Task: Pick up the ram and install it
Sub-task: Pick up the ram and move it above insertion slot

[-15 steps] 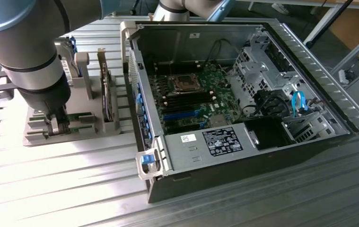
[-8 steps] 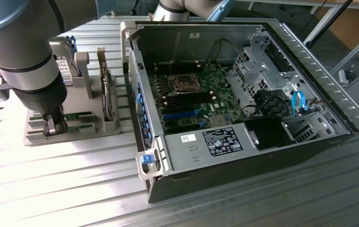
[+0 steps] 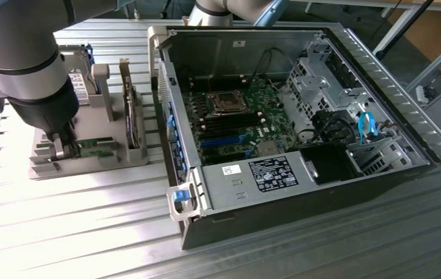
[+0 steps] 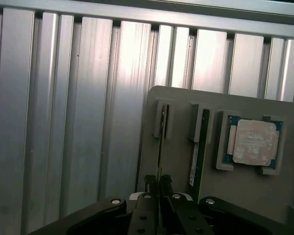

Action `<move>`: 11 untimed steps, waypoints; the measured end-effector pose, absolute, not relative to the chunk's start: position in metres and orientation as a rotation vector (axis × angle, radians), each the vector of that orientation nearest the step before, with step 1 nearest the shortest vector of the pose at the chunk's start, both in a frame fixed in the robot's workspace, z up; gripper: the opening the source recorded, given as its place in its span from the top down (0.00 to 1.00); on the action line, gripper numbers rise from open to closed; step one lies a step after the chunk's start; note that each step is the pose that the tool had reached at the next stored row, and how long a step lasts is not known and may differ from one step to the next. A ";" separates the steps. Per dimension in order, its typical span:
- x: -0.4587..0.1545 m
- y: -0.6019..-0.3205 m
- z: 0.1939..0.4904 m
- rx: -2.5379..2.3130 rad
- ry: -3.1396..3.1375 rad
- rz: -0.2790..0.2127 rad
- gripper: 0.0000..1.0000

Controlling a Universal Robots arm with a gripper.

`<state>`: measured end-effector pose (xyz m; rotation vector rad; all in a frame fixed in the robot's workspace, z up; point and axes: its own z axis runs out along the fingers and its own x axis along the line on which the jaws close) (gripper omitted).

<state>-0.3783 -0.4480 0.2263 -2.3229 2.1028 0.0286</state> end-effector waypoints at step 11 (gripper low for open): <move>-0.378 -0.448 0.260 -2.323 2.103 0.029 0.87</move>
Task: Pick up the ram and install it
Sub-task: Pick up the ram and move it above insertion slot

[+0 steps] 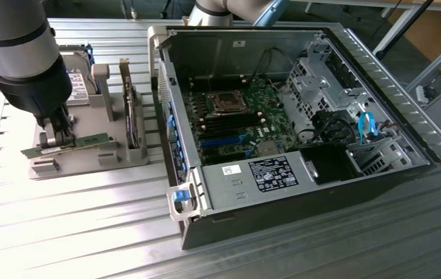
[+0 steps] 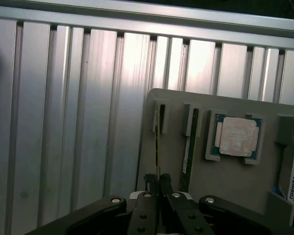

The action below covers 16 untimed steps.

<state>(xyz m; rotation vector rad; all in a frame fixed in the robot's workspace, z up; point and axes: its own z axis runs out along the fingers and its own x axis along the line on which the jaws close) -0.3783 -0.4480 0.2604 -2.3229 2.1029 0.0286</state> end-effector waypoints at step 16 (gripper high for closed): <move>-0.378 -0.448 0.302 -2.323 2.103 0.029 0.87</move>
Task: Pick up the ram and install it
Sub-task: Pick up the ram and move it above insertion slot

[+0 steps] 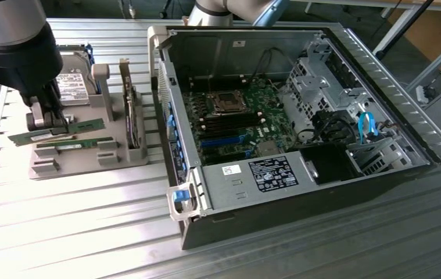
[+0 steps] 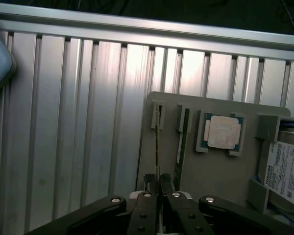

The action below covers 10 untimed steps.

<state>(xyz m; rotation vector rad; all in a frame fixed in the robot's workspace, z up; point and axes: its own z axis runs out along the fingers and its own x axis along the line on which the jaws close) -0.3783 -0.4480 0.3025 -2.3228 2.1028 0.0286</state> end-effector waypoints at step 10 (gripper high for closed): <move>-0.378 -0.448 0.315 -2.323 2.103 0.029 0.87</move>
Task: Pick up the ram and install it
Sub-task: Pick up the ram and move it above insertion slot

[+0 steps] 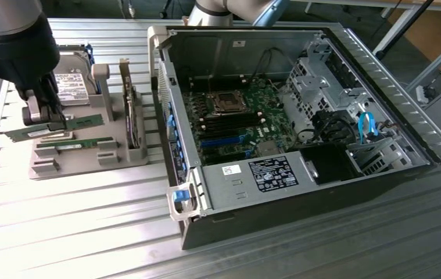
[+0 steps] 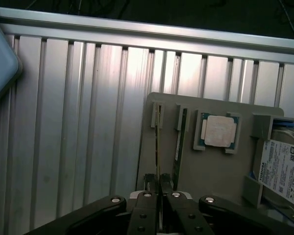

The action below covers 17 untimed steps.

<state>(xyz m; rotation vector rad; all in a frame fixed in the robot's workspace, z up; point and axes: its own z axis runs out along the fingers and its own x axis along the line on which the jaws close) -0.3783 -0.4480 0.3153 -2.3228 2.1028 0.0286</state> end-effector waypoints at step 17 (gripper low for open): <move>-0.378 -0.448 0.352 -2.323 2.103 0.028 0.87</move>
